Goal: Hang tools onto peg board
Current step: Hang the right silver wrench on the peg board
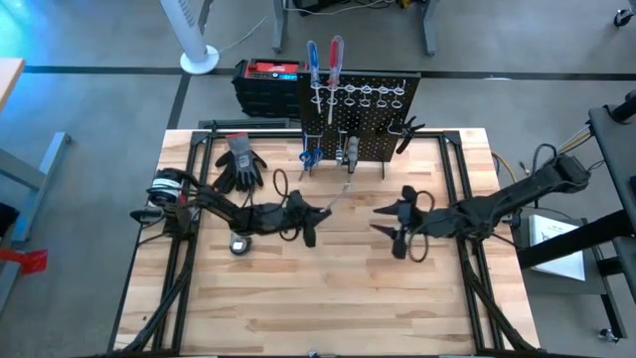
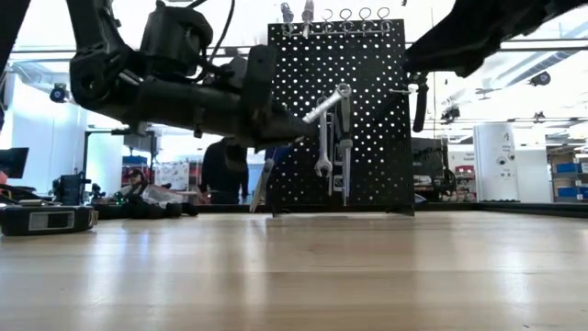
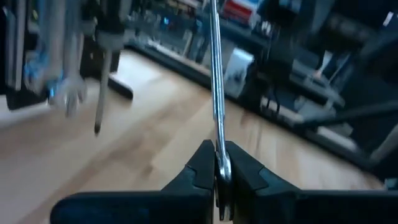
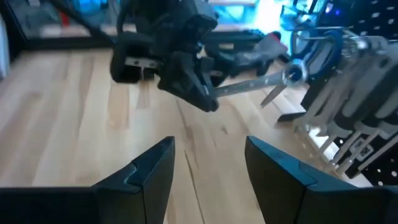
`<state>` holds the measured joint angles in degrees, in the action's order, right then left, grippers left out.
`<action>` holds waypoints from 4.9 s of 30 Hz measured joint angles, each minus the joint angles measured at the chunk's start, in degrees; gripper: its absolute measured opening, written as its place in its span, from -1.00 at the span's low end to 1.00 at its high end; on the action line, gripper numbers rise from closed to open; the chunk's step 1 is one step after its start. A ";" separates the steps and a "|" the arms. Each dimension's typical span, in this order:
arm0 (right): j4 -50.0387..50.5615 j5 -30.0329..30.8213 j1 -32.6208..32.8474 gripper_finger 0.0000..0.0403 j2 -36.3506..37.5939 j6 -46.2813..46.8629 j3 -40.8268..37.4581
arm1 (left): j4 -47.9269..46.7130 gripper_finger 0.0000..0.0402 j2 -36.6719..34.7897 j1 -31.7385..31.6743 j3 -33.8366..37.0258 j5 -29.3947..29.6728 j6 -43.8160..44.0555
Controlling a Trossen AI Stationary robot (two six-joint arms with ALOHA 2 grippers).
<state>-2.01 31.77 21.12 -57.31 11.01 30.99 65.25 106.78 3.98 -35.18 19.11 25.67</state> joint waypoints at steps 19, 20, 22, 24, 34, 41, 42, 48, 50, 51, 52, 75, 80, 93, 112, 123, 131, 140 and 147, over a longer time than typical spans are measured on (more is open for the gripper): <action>-1.65 0.13 0.00 -0.09 4.93 5.65 -6.56 | 6.75 -0.99 0.07 -5.81 0.09 -0.13 10.93; -1.72 0.19 0.00 -0.09 4.93 5.66 -6.54 | 6.70 -0.99 0.07 -5.90 0.09 -0.16 11.27; -1.69 0.33 0.00 -0.09 4.96 5.63 -6.50 | 6.16 -0.99 0.07 -6.06 0.11 -0.17 12.62; -1.72 0.35 0.00 -0.09 5.02 5.64 -6.50 | 4.62 -0.99 0.10 -6.15 0.13 -0.17 13.64; -1.72 0.37 0.00 -0.09 5.04 5.84 -6.50 | 2.70 -0.50 0.20 -6.57 0.22 -0.15 13.25; -1.72 0.01 0.00 -0.09 5.04 8.39 -6.50 | -1.27 -0.04 0.20 -6.54 0.31 -0.88 10.50; -1.70 -0.06 0.05 -0.09 5.04 8.61 -6.50 | -1.73 0.01 0.20 -6.57 0.51 -1.94 10.21; -1.72 -0.09 0.39 -0.09 4.97 9.97 -6.50 | -1.99 0.18 -0.01 -6.54 3.30 -11.37 11.59; -1.74 -0.09 0.37 -0.09 4.76 10.13 -6.50 | -2.00 0.19 -0.36 -6.47 4.84 -13.27 12.91; -1.74 -0.09 0.39 -0.09 4.66 10.39 -6.55 | -1.96 0.19 -0.63 -6.38 5.71 -14.11 13.10; -1.73 -0.09 0.37 -0.09 4.50 10.81 -6.58 | -1.96 0.19 -1.01 -6.19 6.58 -14.63 13.57; -4.72 2.87 0.24 -0.09 -6.40 13.13 -6.67 | -57.25 0.15 -27.53 7.88 6.09 -10.33 18.60; -4.73 3.04 0.20 -0.09 -7.52 14.08 -6.67 | -88.77 0.15 -31.79 10.21 -1.31 -9.72 28.36; -8.75 4.77 -0.52 0.18 -9.52 12.49 -6.67 | -117.31 0.23 -32.22 14.24 -13.12 -9.12 20.25; -13.67 -2.87 -1.01 0.78 -18.07 15.32 -6.03 | -114.31 0.68 -29.94 14.26 -2.15 -12.92 16.58; -13.64 -4.82 -1.78 0.79 -20.02 14.42 -4.41 | -107.52 0.59 -30.21 14.30 2.67 -12.66 15.81; -21.42 -4.80 -3.08 0.79 -21.01 14.88 -4.27 | -107.33 0.29 -29.92 14.40 -0.92 3.28 9.60; -48.48 -7.84 -3.73 0.79 -35.02 25.15 -4.26 | -97.33 0.29 -25.66 14.93 -12.80 24.77 -11.48; -70.59 -6.13 -5.01 0.79 -50.43 28.47 1.67 | -95.11 0.29 -12.25 15.98 -28.66 27.14 -31.49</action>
<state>-72.60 25.64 16.12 -107.74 39.47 32.66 -29.86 94.53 19.96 -63.84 46.26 -5.82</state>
